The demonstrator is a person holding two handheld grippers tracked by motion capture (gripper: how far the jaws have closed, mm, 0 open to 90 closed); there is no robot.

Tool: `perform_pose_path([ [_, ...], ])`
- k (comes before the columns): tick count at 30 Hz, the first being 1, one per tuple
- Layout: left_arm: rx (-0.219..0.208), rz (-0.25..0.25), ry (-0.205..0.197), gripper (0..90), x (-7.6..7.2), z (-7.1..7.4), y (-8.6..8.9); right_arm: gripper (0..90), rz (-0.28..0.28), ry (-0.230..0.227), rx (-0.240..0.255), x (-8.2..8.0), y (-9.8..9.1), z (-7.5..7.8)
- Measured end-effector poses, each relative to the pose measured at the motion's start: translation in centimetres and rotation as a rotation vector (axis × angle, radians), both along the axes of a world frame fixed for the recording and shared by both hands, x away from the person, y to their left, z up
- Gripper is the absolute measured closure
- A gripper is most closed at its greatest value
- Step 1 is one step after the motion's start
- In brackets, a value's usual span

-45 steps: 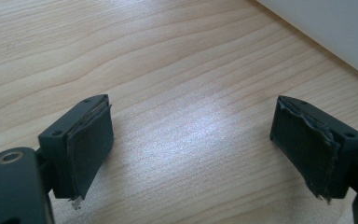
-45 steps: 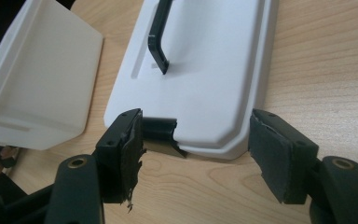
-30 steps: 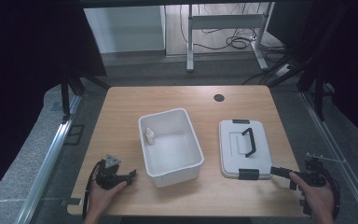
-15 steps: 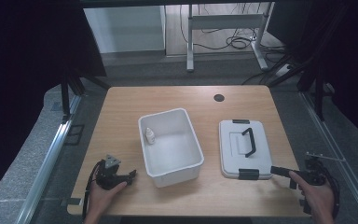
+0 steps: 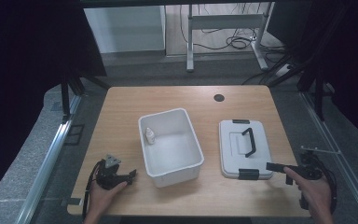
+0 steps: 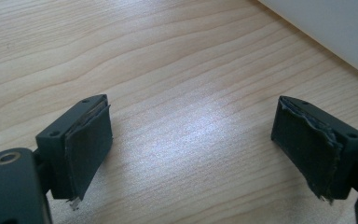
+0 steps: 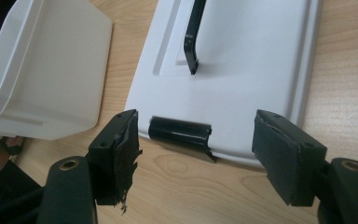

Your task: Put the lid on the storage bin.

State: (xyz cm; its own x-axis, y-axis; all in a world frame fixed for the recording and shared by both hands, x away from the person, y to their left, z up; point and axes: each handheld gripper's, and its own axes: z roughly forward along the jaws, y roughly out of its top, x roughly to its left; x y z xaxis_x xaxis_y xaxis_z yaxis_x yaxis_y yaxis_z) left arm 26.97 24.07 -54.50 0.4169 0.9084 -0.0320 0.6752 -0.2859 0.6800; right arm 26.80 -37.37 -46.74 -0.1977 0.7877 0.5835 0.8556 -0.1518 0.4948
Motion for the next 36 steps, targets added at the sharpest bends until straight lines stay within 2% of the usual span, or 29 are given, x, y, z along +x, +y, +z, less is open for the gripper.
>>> perform_pose_path([
  [15, 0.0, 0.0, 0.0, 12.3, 0.0, 0.0, 0.0, 33.3, 0.035, 0.03, -0.051, 2.2, 1.1, 2.3],
  [25, -0.002, 0.001, -0.001, 12.2, 0.0, 0.0, 0.0, 33.7, 0.068, 0.064, -0.084, 4.4, 3.4, 3.0],
  [27, -0.001, 0.001, -0.001, 12.3, 0.0, 0.0, 0.0, 35.2, 0.073, 0.083, -0.09, 5.2, 4.0, 3.3],
  [36, -0.003, 0.002, -0.002, 12.2, 0.0, 0.0, 0.0, 35.5, 0.083, 0.12, -0.138, 6.9, 4.9, 4.0],
])
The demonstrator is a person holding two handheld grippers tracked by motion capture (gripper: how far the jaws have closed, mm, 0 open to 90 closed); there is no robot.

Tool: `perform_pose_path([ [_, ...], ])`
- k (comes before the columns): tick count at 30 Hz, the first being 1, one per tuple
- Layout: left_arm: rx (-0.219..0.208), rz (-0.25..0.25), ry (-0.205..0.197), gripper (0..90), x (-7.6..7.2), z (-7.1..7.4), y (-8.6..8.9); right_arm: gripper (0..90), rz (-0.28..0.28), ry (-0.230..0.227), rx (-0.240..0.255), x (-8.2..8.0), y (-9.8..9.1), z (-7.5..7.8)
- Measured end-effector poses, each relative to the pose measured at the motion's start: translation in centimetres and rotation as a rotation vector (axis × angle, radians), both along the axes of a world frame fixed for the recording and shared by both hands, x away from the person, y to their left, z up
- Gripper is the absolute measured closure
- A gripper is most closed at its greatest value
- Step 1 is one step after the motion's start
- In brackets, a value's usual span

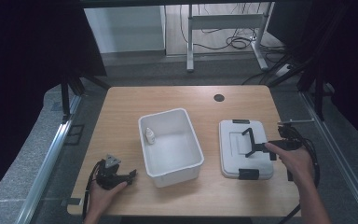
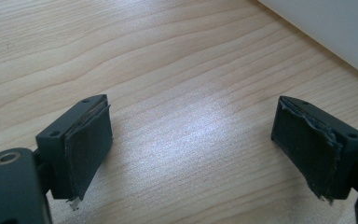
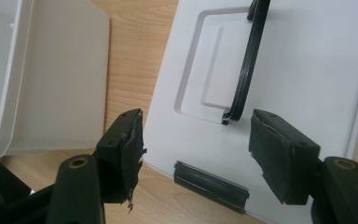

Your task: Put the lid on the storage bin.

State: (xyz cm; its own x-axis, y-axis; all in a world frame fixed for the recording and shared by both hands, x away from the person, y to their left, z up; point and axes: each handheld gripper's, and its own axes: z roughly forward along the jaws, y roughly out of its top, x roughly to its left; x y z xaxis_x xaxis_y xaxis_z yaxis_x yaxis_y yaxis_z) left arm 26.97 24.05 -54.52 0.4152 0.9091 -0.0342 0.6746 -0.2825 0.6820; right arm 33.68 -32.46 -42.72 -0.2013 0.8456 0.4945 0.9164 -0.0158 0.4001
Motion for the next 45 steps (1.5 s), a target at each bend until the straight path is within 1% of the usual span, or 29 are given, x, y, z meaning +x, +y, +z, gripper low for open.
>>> perform_pose_path([
  [1, 0.0, 0.0, 0.0, 12.2, 0.0, 0.0, 0.0, 35.5, 0.0, 0.014, -0.008, 0.3, 0.2, 0.3],
  [3, 0.0, 0.0, 0.0, 12.2, 0.0, 0.0, 0.0, 35.5, -0.001, 0.019, -0.01, 0.5, 0.2, 0.4],
  [5, 0.0, 0.0, 0.0, 12.2, 0.0, 0.0, 0.0, 35.8, 0.001, 0.035, -0.031, 1.1, 0.3, 0.5],
  [7, 0.0, 0.0, 0.0, 12.2, 0.0, 0.0, 0.0, 35.9, -0.006, 0.042, -0.029, 1.2, 0.3, 0.5],
  [11, 0.0, 0.0, 0.001, 12.2, 0.0, 0.0, 0.0, 36.7, -0.009, 0.062, -0.053, 2.1, 0.4, 0.4],
  [13, 0.0, 0.0, 0.001, 12.2, 0.0, 0.0, 0.0, 36.8, -0.011, 0.064, -0.056, 2.2, 0.4, 0.3],
  [17, 0.0, 0.0, 0.001, 12.2, 0.0, 0.0, 0.0, 38.2, -0.019, 0.089, -0.063, 3.1, 0.6, 0.1],
  [22, 0.001, 0.0, 0.001, 12.2, 0.0, 0.0, 0.0, 39.5, -0.015, 0.102, -0.08, 3.8, 0.7, 0.0],
  [24, 0.001, 0.0, 0.001, 12.2, 0.0, 0.0, 0.0, 39.9, -0.018, 0.106, -0.074, 3.9, 0.7, 0.0],
  [25, 0.0, 0.0, 0.001, 12.2, 0.0, 0.0, 0.0, 40.2, -0.016, 0.109, -0.088, 4.1, 0.6, -0.1],
  [30, 0.001, 0.0, 0.001, 12.2, 0.0, 0.0, 0.0, 40.9, -0.019, 0.117, -0.091, 4.5, 0.7, -0.2],
  [36, 0.001, 0.0, 0.001, 12.2, 0.0, 0.0, 0.0, 41.5, -0.013, 0.126, -0.109, 4.9, 0.8, -0.4],
  [37, 0.001, 0.0, 0.001, 12.2, 0.0, 0.0, 0.0, 41.8, -0.01, 0.13, -0.114, 5.2, 0.9, -0.4],
  [38, 0.001, 0.0, 0.001, 12.2, 0.0, 0.0, 0.0, 41.8, -0.01, 0.13, -0.114, 5.2, 0.9, -0.4],
  [39, 0.001, 0.0, 0.001, 12.2, 0.0, 0.0, 0.0, 42.4, -0.006, 0.135, -0.122, 5.7, 1.0, -0.6],
  [40, 0.0, 0.0, 0.001, 12.2, 0.0, 0.0, 0.0, 42.4, -0.006, 0.135, -0.122, 5.7, 1.0, -0.6],
  [42, 0.0, 0.001, 0.001, 12.2, 0.0, 0.0, 0.0, 44.1, -0.006, 0.16, -0.135, 6.5, 1.2, -1.2],
  [45, 0.0, 0.0, 0.001, 12.1, 0.0, 0.0, 0.0, 44.9, -0.009, 0.166, -0.137, 6.9, 1.2, -1.5],
])
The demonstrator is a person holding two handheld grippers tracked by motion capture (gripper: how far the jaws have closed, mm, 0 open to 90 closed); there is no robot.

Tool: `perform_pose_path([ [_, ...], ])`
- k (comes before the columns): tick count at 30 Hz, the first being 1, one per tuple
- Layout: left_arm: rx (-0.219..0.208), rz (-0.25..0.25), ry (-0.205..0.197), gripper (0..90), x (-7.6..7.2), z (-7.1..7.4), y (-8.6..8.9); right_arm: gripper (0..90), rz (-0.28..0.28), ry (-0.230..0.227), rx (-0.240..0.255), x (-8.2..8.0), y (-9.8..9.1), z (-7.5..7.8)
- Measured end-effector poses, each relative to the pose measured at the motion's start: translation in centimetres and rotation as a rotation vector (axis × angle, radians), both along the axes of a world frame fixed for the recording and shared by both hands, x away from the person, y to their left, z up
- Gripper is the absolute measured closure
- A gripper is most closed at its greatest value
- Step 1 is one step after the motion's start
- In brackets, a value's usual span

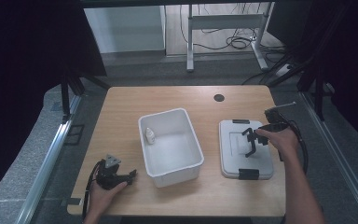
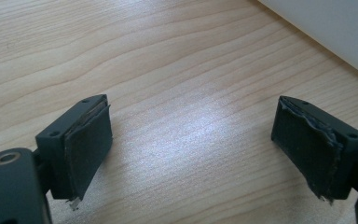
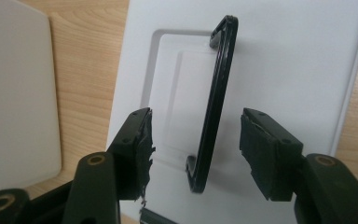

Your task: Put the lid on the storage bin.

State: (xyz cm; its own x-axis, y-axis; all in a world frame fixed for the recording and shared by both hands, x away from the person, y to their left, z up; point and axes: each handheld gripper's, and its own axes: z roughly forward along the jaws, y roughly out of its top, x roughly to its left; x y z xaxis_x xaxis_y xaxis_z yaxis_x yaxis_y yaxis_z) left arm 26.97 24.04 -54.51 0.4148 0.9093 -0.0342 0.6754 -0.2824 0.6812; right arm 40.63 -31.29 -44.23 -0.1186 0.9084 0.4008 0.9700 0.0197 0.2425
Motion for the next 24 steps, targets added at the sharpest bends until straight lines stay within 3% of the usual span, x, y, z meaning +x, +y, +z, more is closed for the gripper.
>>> perform_pose_path([
  [14, 0.0, 0.0, 0.0, 12.1, 0.0, 0.0, 0.0, 59.7, -0.003, 0.034, -0.012, 0.9, 0.0, -1.1],
  [24, 0.0, 0.0, 0.0, 12.1, 0.0, 0.0, 0.0, 81.3, -0.014, 0.058, -0.002, 1.2, 0.3, -1.7],
])
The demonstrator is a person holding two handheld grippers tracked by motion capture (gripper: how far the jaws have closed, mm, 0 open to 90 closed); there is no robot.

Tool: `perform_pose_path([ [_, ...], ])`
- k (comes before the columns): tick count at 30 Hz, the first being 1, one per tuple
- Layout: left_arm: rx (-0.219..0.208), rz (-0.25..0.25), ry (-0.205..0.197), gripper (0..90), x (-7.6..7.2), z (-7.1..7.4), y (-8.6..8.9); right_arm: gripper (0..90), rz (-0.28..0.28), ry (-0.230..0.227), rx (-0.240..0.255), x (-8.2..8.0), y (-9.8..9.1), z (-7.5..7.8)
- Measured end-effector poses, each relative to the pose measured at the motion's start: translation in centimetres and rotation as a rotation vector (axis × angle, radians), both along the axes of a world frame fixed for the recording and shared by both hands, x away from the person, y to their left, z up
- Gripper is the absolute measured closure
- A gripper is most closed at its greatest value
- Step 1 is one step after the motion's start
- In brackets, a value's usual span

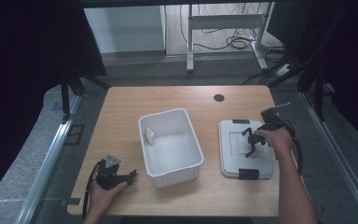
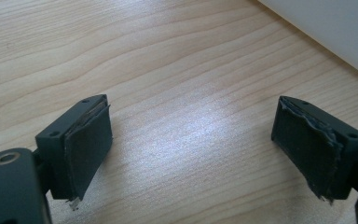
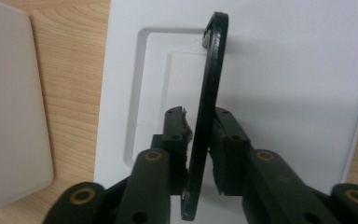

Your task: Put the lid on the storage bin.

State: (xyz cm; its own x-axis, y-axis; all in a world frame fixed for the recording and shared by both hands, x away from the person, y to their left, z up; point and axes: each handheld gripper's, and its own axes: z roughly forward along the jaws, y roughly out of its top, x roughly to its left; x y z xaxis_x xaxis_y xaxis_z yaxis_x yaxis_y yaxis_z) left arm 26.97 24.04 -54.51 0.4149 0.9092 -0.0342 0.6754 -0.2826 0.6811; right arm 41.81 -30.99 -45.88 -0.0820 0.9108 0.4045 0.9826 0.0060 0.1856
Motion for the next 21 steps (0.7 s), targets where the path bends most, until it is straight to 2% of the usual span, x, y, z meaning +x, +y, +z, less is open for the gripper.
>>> perform_pose_path([
  [14, 0.0, 0.0, 0.0, 12.1, 0.0, 0.0, 0.0, 84.9, -0.073, 0.039, 0.033, -0.21, -0.46, -0.24],
  [16, 0.0, 0.0, 0.0, 12.1, 0.01, 0.0, 0.0, 84.9, -0.103, 0.058, 0.041, -0.24, -0.32, -0.09],
  [21, 0.0, 0.0, 0.0, 12.1, 0.01, 0.0, 0.0, 84.9, -0.116, 0.056, 0.039, -0.27, -0.25, 0.13],
])
